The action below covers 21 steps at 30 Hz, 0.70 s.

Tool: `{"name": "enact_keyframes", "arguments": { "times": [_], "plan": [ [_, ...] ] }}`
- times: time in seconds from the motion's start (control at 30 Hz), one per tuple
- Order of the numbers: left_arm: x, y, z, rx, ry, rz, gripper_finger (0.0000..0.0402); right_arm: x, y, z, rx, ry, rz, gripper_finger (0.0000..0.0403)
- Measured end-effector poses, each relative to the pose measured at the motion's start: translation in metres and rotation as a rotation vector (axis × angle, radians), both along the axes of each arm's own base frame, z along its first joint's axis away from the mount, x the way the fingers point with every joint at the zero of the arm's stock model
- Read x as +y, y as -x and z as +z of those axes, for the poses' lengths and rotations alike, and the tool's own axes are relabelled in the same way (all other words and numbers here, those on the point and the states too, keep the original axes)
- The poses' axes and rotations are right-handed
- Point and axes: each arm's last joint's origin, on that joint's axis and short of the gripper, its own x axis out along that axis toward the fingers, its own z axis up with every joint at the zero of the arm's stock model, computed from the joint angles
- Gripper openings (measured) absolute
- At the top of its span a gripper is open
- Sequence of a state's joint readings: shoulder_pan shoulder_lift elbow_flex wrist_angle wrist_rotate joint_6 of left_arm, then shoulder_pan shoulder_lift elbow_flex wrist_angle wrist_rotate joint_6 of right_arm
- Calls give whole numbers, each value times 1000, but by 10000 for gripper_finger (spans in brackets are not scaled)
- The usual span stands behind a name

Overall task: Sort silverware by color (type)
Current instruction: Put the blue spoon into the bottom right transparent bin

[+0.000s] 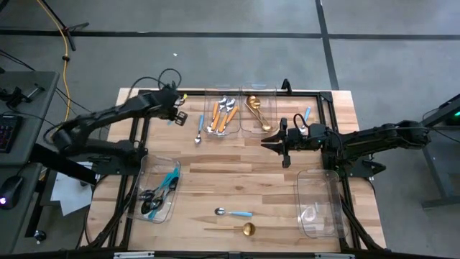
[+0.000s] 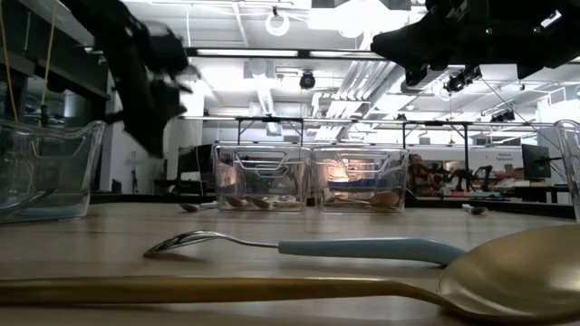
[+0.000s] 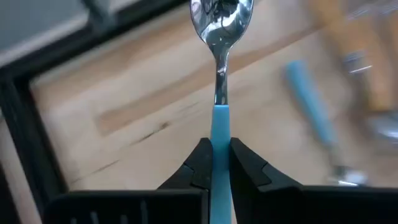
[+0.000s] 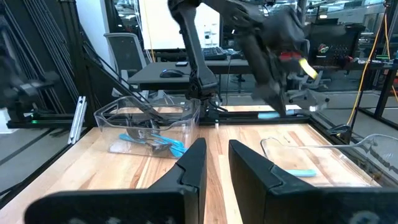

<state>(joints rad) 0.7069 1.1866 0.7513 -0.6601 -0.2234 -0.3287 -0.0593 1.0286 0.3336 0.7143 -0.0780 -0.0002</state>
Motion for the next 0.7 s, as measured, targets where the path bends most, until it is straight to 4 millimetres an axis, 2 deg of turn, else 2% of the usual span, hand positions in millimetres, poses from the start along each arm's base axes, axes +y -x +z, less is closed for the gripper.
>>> {"name": "enact_keyframes", "arguments": {
  "times": [0.17, 0.3, 0.4, 0.53, 0.7],
  "plan": [
    [-34, -4, 43, -268, -202, -107, 12, 0, 0, 0, 0, 0, 0, 53],
    [-68, -13, 58, -560, -338, -272, 12, 0, 0, 0, 0, 0, 0, 53],
    [-93, -22, 59, -773, -430, -399, 12, 0, 0, 0, 0, 0, 0, 53],
    [-121, -33, 45, -973, -516, -541, 12, 1, 0, 2, -19, 1, 7, 53],
    [-144, -46, 25, -1067, -567, -660, 12, 2, 0, 4, -39, 2, 10, 53]
  ]
}}
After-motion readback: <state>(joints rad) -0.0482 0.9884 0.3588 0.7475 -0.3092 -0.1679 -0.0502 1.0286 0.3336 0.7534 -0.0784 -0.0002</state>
